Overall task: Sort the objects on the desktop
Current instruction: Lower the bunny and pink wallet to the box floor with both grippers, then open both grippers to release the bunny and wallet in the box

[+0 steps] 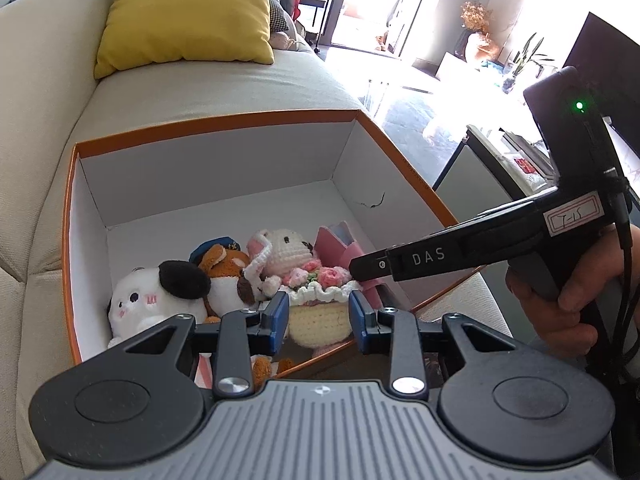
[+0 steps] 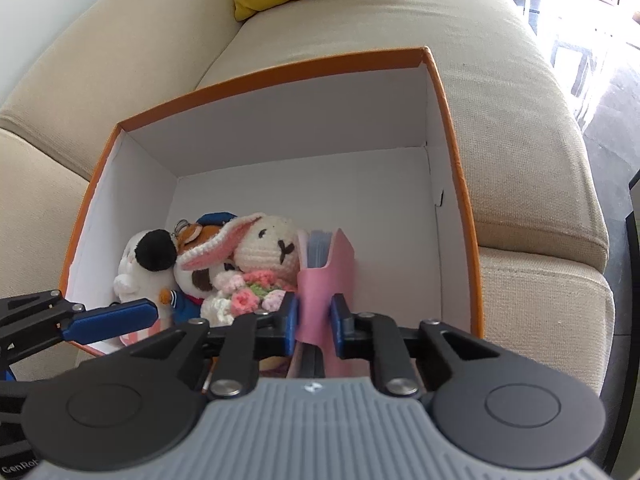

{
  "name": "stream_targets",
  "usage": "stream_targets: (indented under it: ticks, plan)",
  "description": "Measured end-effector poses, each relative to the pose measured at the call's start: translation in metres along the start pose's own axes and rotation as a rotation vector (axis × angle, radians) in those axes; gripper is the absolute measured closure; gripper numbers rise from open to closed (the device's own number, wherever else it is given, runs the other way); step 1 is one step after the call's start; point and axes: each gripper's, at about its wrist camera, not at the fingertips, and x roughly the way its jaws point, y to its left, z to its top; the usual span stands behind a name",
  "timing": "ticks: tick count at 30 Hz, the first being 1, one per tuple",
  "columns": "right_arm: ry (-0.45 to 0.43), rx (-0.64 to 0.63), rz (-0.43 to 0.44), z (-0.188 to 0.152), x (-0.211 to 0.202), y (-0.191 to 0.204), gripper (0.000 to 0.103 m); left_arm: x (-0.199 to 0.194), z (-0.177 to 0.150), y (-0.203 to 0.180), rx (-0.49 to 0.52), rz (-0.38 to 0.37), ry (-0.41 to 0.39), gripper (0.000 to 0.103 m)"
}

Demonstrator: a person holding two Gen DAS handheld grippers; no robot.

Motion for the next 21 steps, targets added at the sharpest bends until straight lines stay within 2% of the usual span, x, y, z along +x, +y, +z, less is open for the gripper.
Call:
stream_targets:
  ticks: [4, 14, 21]
  plan:
    - [-0.008, -0.071, -0.047, -0.002, 0.005, 0.013, 0.084, 0.001, 0.0, 0.0, -0.011, -0.003, 0.002, 0.066]
    - [-0.017, -0.028, -0.021, -0.001, -0.002, -0.001, 0.081, -0.005, -0.006, -0.001, -0.013, 0.004, -0.005, 0.066]
    - [-0.051, -0.033, -0.025, -0.003, -0.013, -0.002, 0.073, -0.018, -0.007, -0.003, -0.01, 0.0, -0.03, 0.066]
